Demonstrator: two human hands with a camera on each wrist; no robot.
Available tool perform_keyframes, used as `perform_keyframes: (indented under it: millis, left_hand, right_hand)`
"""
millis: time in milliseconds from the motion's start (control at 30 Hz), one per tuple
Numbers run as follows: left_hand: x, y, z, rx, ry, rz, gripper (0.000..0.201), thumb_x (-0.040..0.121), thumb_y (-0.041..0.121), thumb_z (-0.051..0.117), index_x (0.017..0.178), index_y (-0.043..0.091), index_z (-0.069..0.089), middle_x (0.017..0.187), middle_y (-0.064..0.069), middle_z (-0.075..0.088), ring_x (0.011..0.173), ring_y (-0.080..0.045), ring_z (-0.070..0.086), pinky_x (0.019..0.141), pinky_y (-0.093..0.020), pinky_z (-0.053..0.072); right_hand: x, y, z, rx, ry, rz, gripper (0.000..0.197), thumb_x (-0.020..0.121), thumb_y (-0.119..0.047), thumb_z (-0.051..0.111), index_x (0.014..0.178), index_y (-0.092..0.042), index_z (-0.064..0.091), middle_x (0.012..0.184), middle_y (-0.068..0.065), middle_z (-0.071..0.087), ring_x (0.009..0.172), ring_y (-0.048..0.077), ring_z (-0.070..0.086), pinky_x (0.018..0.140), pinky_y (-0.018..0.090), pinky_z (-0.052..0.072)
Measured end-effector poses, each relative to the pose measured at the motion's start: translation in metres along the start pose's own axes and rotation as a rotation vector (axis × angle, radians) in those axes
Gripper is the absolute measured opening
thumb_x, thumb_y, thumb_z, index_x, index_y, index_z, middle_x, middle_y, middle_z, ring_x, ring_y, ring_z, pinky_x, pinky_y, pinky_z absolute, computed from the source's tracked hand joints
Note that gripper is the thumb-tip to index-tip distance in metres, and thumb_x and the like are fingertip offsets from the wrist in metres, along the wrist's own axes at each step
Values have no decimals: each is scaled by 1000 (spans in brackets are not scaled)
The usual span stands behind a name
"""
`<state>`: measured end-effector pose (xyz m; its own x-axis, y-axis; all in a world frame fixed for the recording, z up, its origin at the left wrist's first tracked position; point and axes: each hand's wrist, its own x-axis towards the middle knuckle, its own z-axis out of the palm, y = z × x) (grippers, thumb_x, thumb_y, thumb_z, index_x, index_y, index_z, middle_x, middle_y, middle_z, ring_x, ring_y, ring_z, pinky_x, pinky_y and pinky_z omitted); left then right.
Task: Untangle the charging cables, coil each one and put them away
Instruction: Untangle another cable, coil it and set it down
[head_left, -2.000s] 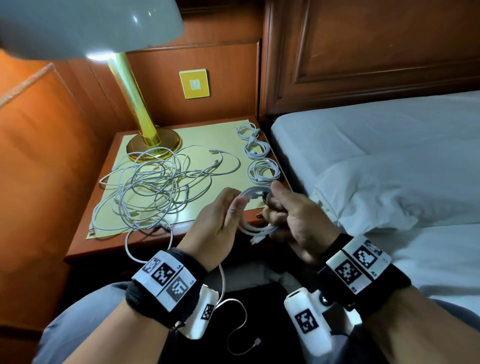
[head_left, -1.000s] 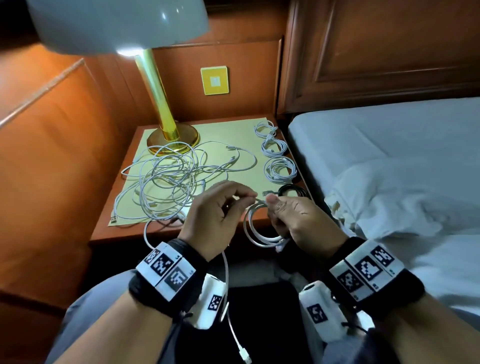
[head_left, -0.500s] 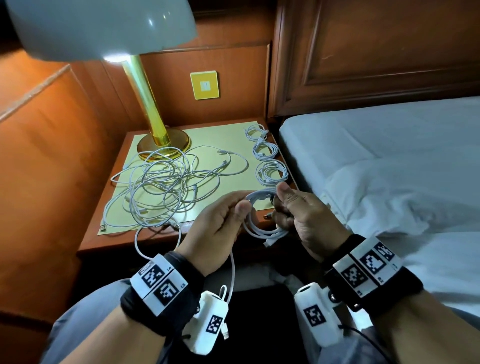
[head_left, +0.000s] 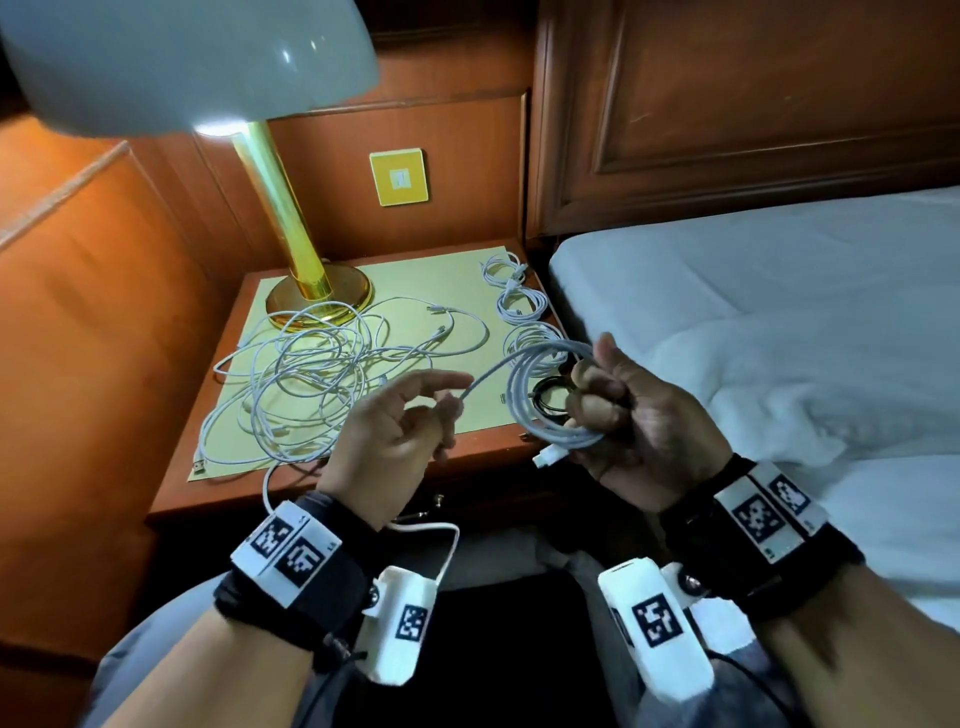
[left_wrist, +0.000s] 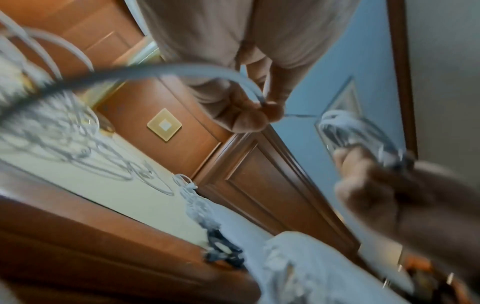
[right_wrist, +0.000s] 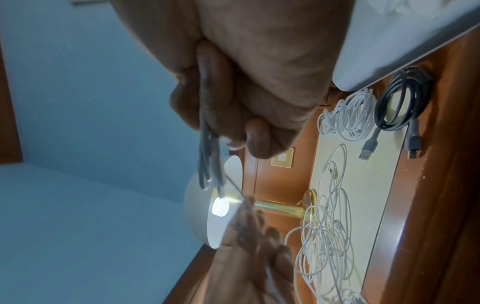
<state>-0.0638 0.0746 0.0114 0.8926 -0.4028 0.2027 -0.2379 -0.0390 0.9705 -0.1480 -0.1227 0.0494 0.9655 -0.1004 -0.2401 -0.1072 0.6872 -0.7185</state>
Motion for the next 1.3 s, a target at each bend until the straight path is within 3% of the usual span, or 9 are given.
perform_keyframes:
  millis: [167, 267, 367, 500, 667, 833, 1000, 1100, 1300]
  left_hand:
    - [-14, -8, 14, 588, 14, 82, 10, 89, 28, 73, 82, 27, 66, 65, 19, 60, 55, 3, 53, 57, -14, 39]
    - [-20, -9, 24, 665, -128, 270, 25, 88, 4, 68, 106, 21, 73, 87, 13, 60, 74, 7, 52, 71, -2, 37]
    - [-24, -7, 24, 703, -229, 305, 43, 87, -2, 67, 122, 23, 72, 87, 8, 57, 71, -2, 55, 73, 5, 31]
    - [-23, -5, 19, 710, -265, 338, 37, 90, 6, 68, 121, 25, 73, 83, 1, 61, 68, -16, 62, 68, 3, 32]
    - [-24, -1, 26, 701, -214, 381, 25, 80, 3, 78, 103, 14, 80, 85, 4, 74, 93, -8, 62, 74, 12, 25]
    - [-18, -7, 24, 676, -133, 253, 13, 84, 13, 78, 97, 15, 80, 86, 2, 78, 83, -7, 67, 76, 7, 33]
    - [-23, -8, 30, 675, -286, 291, 24, 94, 9, 61, 112, 16, 76, 96, 4, 63, 80, -8, 59, 77, 2, 34]
    - [-23, -9, 32, 649, -363, 263, 32, 97, 5, 52, 119, 15, 72, 106, 12, 58, 88, 2, 51, 80, -1, 35]
    - [-23, -7, 25, 587, -309, 303, 21, 84, 13, 79, 101, 24, 80, 84, 15, 63, 73, -2, 61, 69, -6, 41]
  right_hand:
    - [7, -4, -13, -79, 79, -113, 45, 101, -52, 38, 67, -24, 36, 49, -8, 28, 41, 10, 26, 53, 26, 22]
    - [13, -4, -18, -207, 185, -201, 44, 104, -50, 35, 68, -24, 39, 51, -9, 31, 43, 10, 23, 61, 34, 8]
    - [14, -2, -22, -465, 229, -399, 47, 106, -44, 36, 66, -20, 42, 50, -7, 34, 44, 9, 27, 47, 21, 21]
    - [10, 6, -23, -895, 174, -605, 53, 104, -44, 34, 65, -9, 44, 47, -3, 44, 49, 17, 40, 55, 29, 35]
    - [12, 12, -20, -816, 120, -535, 55, 100, -48, 38, 64, -8, 42, 48, -3, 43, 48, 17, 37, 53, 28, 33]
    - [11, 9, -16, -594, 105, -384, 47, 99, -51, 40, 69, -15, 41, 48, -2, 35, 47, 11, 31, 50, 22, 29]
    - [11, 15, -13, -484, 123, -369, 44, 103, -42, 36, 70, -13, 41, 49, 0, 38, 46, 10, 36, 48, 20, 31]
    - [9, 16, -10, -535, 128, -398, 43, 102, -41, 37, 70, -11, 41, 49, 2, 42, 47, 13, 36, 47, 18, 35]
    - [6, 19, -15, -976, 129, -612, 48, 105, -40, 36, 71, -9, 49, 53, 3, 58, 51, 15, 56, 58, 23, 46]
